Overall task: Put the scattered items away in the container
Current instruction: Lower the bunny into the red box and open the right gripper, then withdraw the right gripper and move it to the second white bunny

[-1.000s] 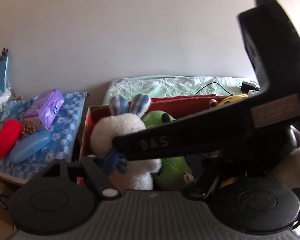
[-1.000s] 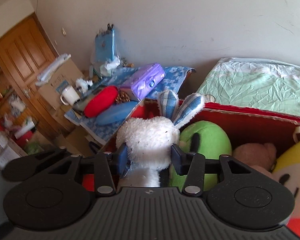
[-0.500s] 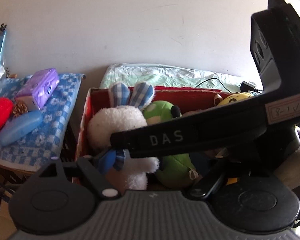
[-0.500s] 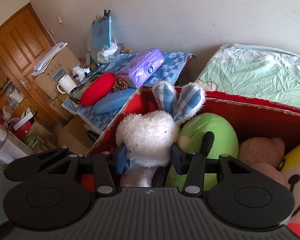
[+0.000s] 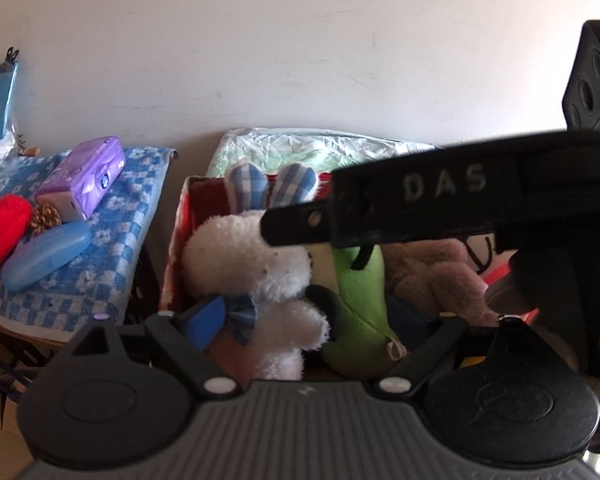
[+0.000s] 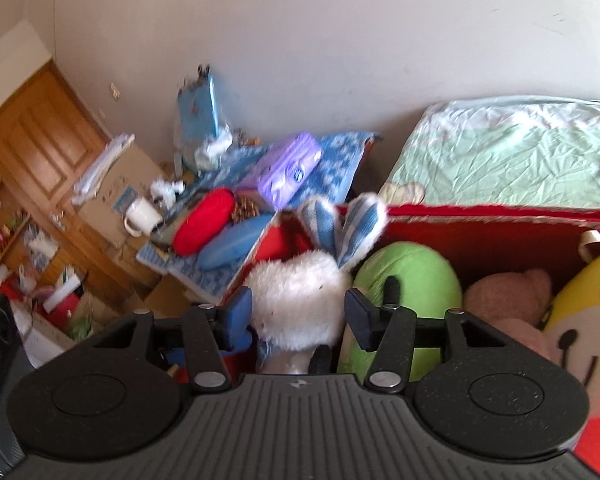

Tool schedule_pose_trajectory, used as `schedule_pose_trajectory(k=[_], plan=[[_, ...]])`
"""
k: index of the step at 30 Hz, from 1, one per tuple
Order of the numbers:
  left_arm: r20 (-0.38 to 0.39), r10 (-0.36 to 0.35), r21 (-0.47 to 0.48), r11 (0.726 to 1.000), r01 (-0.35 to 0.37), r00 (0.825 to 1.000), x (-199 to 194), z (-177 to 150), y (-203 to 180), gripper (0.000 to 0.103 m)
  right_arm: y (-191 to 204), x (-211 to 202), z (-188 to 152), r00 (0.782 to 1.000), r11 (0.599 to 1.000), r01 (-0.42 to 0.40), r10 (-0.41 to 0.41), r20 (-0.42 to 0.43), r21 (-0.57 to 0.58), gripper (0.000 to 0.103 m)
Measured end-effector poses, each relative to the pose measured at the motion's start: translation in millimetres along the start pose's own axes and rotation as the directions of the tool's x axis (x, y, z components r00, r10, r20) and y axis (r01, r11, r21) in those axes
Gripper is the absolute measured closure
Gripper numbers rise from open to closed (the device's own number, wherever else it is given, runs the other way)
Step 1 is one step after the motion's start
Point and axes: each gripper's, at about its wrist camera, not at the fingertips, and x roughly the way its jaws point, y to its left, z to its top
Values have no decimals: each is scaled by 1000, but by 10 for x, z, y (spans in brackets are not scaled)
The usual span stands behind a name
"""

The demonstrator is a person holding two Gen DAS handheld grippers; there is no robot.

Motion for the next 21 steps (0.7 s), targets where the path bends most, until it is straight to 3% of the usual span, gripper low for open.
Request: schedule_pose_trajectory(k=[21], plan=[[-59,90,70,994,-86,994,160,51,-157,11,-218,-618,-226,987,979,113,-129,90,169,53]])
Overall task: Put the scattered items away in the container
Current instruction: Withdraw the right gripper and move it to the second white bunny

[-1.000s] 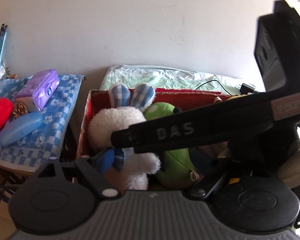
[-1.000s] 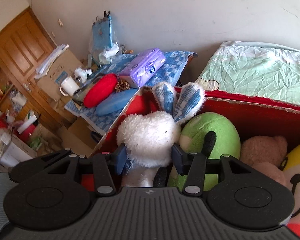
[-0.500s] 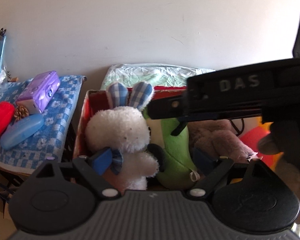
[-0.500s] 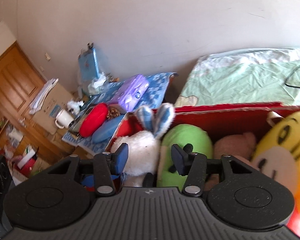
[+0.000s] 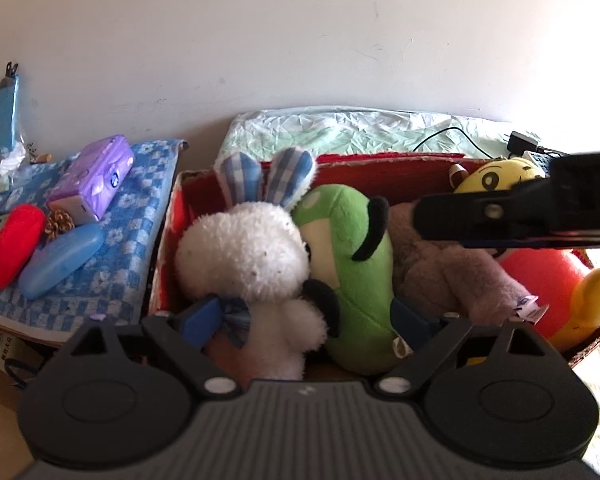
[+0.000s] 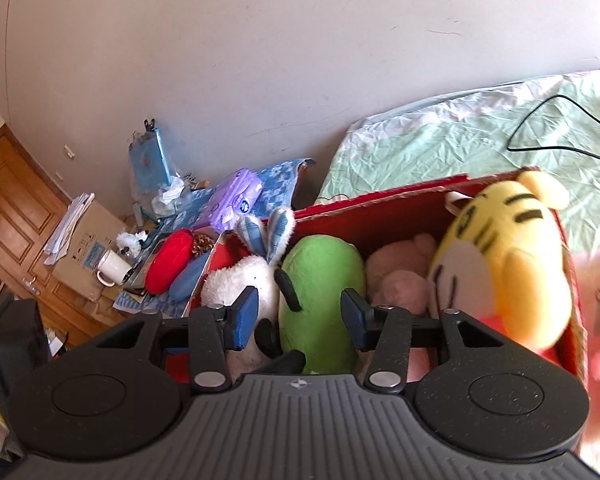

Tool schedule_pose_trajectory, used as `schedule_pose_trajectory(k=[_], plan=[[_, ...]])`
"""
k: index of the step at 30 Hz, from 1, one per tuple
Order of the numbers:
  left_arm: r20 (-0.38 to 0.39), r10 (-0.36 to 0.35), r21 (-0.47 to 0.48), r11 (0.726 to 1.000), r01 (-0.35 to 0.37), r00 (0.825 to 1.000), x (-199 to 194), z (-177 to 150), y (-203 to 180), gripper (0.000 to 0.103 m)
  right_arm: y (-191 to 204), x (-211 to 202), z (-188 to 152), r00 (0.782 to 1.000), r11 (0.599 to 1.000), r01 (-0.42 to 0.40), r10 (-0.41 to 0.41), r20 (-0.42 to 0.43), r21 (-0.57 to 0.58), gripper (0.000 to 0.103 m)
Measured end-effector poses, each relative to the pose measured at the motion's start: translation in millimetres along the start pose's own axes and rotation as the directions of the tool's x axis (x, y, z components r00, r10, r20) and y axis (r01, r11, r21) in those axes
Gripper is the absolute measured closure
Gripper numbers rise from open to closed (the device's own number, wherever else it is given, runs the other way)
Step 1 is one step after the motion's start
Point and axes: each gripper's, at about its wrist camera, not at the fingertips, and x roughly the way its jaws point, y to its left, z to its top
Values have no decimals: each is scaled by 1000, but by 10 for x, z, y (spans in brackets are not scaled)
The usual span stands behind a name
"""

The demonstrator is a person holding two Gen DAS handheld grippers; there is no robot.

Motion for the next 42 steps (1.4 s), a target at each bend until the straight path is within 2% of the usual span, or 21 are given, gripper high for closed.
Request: schedule_pose_trajectory(k=[8,12,17,20,35,42], plan=[[-41,61,-3,998,-61,997,-68,2,-65,10,23,-213,-58,999,1000,14,-15,43,4,53],[-50,69,5,998,-68,996,-132,-6,-105,10,67,-290,-98,997,998,62,-61,57,-30,53],[-55,97,12,995,-97,994,-212,18,-175,9,-1,-330,-145,996,996,82,-80,46,-28,53],[-65,114,7,993,-114,991,-251,38,-220,5,-49,-363,-160,996,997,78,-77,39,-26,53],[-89,206,-20,978,-209,974,-357,108,-605,4,-214,-633,-115,1000,996,12,-12,-3,-93,52],[-83,202,-8,979,-203,976,-391,113,-754,3,-390,-798,-115,1000,998,-22,23,7,-64,51]])
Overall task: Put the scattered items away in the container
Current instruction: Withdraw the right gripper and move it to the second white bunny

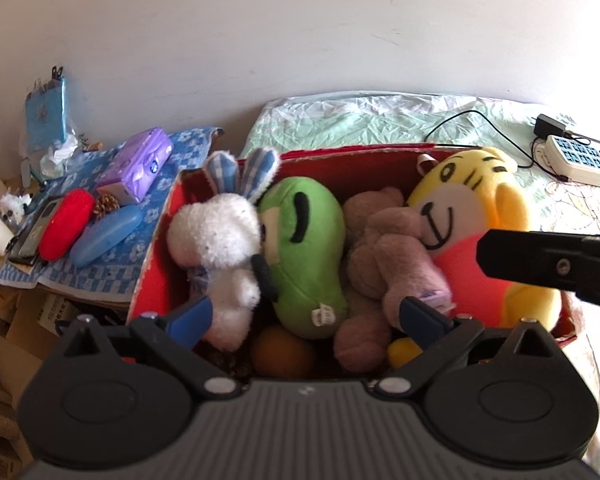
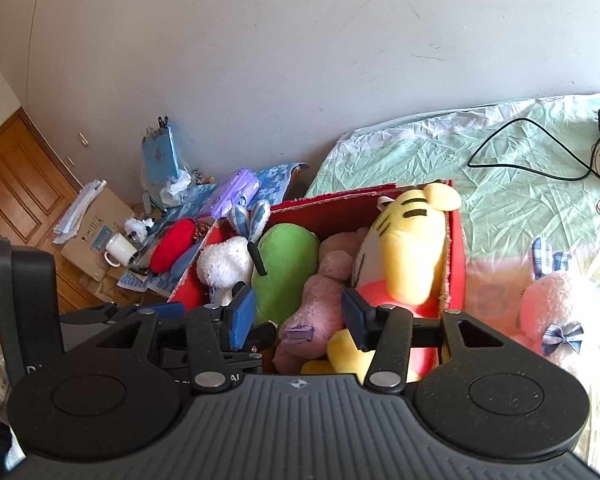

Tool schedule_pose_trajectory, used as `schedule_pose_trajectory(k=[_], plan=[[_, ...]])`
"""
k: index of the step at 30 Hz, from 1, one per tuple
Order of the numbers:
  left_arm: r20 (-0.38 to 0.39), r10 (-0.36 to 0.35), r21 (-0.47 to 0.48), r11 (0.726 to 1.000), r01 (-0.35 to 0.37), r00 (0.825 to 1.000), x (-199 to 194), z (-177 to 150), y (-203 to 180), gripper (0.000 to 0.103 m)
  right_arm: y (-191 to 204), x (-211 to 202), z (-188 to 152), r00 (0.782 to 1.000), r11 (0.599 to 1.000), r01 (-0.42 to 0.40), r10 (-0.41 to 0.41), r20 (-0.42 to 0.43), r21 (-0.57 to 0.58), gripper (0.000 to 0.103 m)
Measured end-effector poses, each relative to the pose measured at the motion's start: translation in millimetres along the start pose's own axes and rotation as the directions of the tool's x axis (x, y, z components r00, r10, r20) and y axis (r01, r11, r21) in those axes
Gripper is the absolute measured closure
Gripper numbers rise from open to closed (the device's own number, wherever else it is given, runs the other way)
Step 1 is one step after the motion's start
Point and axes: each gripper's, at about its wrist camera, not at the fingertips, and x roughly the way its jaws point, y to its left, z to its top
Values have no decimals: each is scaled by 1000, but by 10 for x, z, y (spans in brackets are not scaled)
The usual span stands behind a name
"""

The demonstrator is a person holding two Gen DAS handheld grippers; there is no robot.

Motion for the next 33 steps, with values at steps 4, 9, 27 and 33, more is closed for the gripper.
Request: schedule_pose_trajectory(k=[4,9,27,33], plan=[[16,-11,37,999,11,1000,-33,-2,-103,1,-88,-146,-33,999,1000,-22,21,25,13,48],[-7,-41,64,997,42,999,-8,1,-262,1,-197,-245,-81,999,999,2,-3,36,40,48],[152,-44,47,998,37,987,-507,227,-658,1,-915,-755,-157,991,984,119,-127,52,130,48],[255,-142,96,988,121,956,-719,105,-983,1,-1263,-858,-172,989,979,143,-147,15,144,48]])
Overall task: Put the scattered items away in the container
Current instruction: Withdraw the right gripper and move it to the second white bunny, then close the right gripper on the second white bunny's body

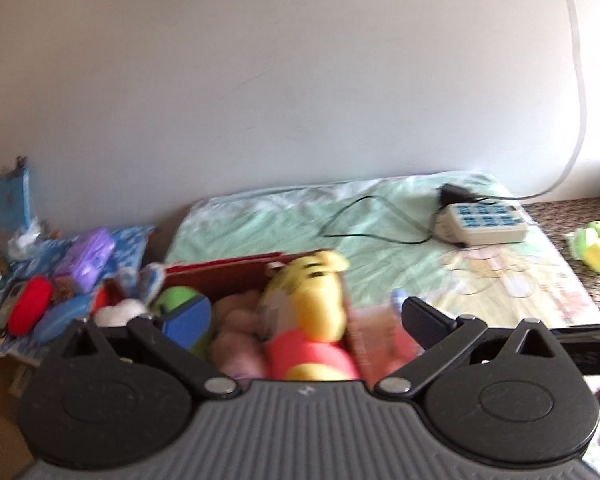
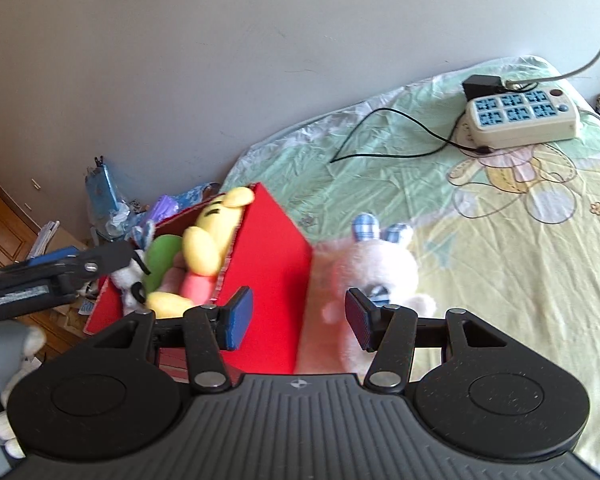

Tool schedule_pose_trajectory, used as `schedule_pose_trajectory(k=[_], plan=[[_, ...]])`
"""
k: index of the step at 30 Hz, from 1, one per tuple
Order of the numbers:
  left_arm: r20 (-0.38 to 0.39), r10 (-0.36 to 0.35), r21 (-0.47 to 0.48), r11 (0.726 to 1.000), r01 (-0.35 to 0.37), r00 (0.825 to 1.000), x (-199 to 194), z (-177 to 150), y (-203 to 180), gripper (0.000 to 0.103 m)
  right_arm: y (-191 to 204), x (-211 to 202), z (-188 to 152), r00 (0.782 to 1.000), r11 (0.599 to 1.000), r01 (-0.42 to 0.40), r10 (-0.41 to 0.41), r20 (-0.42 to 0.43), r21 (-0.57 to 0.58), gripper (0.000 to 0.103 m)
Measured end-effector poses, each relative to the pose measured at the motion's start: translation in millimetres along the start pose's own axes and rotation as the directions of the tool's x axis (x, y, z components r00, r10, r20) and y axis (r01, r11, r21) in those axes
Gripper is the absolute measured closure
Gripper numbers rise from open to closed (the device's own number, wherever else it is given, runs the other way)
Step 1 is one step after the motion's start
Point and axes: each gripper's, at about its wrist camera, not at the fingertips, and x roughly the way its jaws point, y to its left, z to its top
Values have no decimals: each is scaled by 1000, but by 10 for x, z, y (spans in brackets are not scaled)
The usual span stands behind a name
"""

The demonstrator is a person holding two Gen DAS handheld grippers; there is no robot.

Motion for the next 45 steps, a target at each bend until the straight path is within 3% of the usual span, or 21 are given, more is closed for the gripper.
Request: schedule_pose_trajectory(k=[4,10,14,22,26,29,33,45], plan=[[-38,-78,34,996,79,996,81,-144,-366,2,-273,-4,8,999,1000,13,-12,-31,25,48],[-132,-171,-6,985,172,976,278,-290,-724,8,-587,44,2,998,1000,4,-2,-70,27,49],[-140,-190,23,980,195,972,400,-360,-966,9,-840,98,7,996,997,-3,9,-83,71,49],[-208,-261,-81,965,249,943,831,-564,-980,13,-1066,283,-11,990,990,-72,86,-108,125,49],[-235,-317,-145,946,289,919,1026,-655,-946,11,-1110,418,-6,986,987,-104,119,-120,125,49],[-218,-293,-173,950,259,931,1071,-700,-909,8,-1163,491,30,981,983,-123,142,-133,138,49],[-219,-242,-142,966,215,945,1156,-717,-950,8,-1195,585,86,973,980,-146,166,-158,134,49],[-267,-238,-176,965,195,934,1439,-802,-960,9,-1168,1023,196,929,960,-229,266,-260,163,49]])
